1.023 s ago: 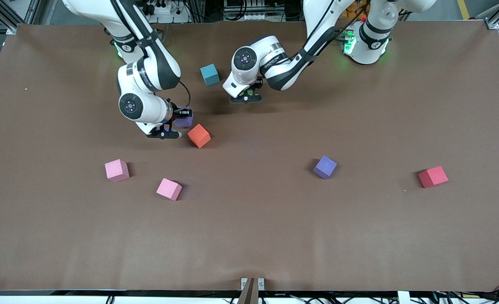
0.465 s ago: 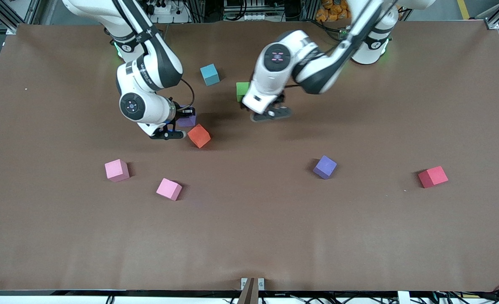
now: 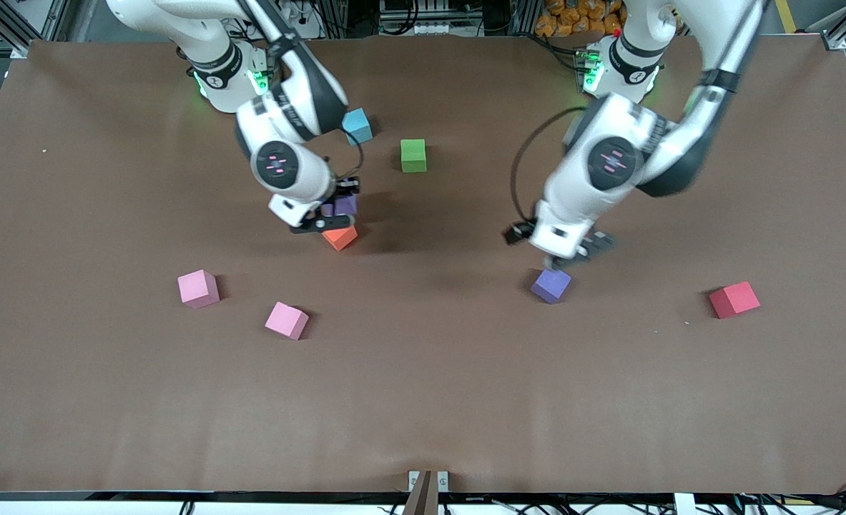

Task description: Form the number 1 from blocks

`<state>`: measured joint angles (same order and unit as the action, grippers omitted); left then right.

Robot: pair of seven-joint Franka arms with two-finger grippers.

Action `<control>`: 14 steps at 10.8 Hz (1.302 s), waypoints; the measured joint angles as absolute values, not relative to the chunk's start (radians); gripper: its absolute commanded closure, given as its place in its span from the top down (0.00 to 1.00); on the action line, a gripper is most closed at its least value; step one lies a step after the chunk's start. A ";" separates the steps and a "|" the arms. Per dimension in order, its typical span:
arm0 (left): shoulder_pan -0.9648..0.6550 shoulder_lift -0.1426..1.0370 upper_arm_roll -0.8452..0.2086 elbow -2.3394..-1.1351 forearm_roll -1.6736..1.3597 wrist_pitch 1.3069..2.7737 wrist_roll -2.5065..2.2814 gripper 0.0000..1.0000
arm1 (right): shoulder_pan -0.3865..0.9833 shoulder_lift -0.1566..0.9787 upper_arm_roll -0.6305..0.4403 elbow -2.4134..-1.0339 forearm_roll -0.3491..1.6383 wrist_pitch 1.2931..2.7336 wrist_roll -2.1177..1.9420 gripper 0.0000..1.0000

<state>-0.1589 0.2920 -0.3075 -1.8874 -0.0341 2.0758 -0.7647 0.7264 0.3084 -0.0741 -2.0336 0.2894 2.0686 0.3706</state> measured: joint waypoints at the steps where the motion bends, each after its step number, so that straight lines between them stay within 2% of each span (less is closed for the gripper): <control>1: -0.153 0.298 -0.261 -1.885 -0.033 2.076 -0.610 1.00 | 0.766 0.351 -0.074 -1.989 0.289 2.073 0.413 0.54; 3: -0.144 0.320 -0.203 -1.869 -0.033 2.078 -0.272 1.00 | 0.830 0.420 -0.073 -1.930 0.295 2.102 0.474 0.54; 6: -0.149 0.364 -0.196 -1.847 0.004 2.133 0.000 1.00 | 0.878 0.468 -0.073 -1.920 0.397 2.147 0.503 0.54; 10: -0.204 0.448 -0.207 -1.843 0.068 2.255 0.039 1.00 | 0.918 0.475 -0.072 -1.916 0.462 2.152 0.509 0.54; 14: -0.235 0.518 -0.208 -1.845 0.111 2.316 0.039 1.00 | 0.960 0.512 -0.072 -1.916 0.467 2.185 0.511 0.55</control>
<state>-0.2354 0.5184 -0.2077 -1.8448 0.1111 2.3163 0.0393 0.9599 0.5123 -0.0718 -1.9159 0.4674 2.1849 0.5111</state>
